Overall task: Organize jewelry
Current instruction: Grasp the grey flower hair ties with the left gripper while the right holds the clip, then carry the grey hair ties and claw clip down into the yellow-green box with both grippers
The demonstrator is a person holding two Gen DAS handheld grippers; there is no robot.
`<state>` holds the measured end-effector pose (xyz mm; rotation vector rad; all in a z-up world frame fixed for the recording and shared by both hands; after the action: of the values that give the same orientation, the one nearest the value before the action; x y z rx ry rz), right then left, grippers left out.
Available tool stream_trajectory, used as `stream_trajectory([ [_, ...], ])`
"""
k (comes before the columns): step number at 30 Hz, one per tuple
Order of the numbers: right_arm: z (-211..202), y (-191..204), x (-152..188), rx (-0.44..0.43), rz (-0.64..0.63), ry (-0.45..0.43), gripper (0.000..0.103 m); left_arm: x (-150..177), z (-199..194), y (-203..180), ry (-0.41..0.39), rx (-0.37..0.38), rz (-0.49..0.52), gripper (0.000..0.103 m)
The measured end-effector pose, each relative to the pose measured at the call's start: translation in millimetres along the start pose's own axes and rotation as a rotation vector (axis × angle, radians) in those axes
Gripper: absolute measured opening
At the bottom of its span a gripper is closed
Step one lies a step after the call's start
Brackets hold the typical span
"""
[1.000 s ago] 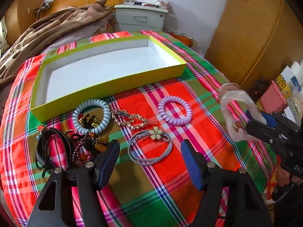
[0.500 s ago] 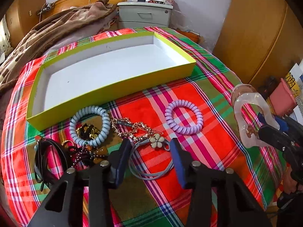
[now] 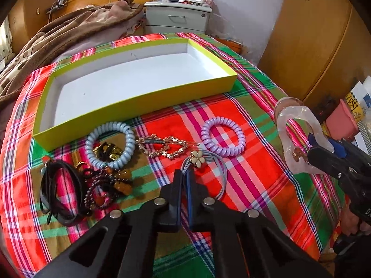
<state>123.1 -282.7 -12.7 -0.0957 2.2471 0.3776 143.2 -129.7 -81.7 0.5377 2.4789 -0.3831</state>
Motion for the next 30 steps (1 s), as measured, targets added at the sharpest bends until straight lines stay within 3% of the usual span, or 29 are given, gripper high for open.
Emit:
stream_trajectory([
  [17, -2.1, 7.9, -23.3, 0.027, -0.021, -0.035, 0.041, -17.3, -46.6, 19.4, -0.107, 0.005, -0.041, 0.004],
  [30, 33.6, 7.9, -74.6, 0.071, -0.065, -0.047, 0.041, -72.0, -67.7, 67.3, -0.201, -0.047, -0.085, 0.004],
])
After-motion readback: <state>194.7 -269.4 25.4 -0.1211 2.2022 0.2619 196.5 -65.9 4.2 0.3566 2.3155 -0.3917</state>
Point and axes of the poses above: each gripper's, at about its wrist camera, not at the fingertips, and z roughly the way its jaws point, y to its left, x to its underside, the point moved 8 cm from there along z, roughly the way its jaws point, and after that the axes turned 3 degrees about -y, right-handed, at the moved point
